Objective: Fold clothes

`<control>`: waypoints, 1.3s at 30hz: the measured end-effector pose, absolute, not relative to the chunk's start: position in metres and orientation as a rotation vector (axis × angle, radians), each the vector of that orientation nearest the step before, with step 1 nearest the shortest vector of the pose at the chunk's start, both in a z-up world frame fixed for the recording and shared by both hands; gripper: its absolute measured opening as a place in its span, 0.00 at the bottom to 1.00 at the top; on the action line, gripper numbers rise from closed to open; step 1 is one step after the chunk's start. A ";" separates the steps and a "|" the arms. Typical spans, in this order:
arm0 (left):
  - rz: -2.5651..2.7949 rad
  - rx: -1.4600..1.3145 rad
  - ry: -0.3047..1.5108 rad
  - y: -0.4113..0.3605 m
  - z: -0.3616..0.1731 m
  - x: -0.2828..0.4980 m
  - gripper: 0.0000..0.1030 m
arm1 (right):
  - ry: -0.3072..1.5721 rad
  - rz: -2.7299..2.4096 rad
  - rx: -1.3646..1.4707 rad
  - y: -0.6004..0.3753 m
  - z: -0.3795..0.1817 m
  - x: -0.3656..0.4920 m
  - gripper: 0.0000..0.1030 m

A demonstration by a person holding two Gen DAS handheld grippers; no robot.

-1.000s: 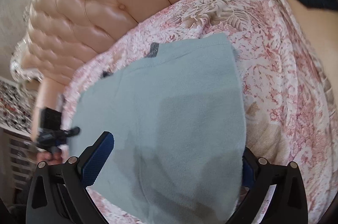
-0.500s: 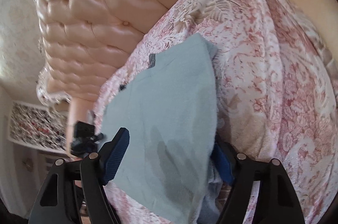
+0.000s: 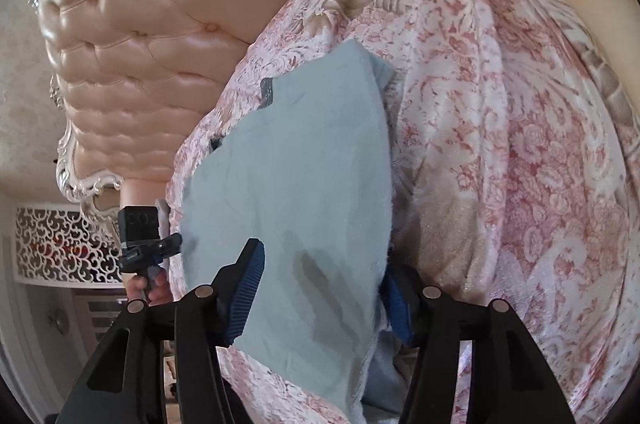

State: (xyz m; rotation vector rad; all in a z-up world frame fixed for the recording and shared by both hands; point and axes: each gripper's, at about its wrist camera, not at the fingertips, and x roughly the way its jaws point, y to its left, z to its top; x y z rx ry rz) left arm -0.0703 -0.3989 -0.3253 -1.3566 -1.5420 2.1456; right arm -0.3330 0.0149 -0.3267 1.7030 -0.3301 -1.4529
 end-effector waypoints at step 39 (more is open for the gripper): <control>2.353 -1.523 -1.221 -0.354 -0.273 -0.083 0.11 | -0.009 -1.756 1.644 -0.006 -0.294 -0.311 0.09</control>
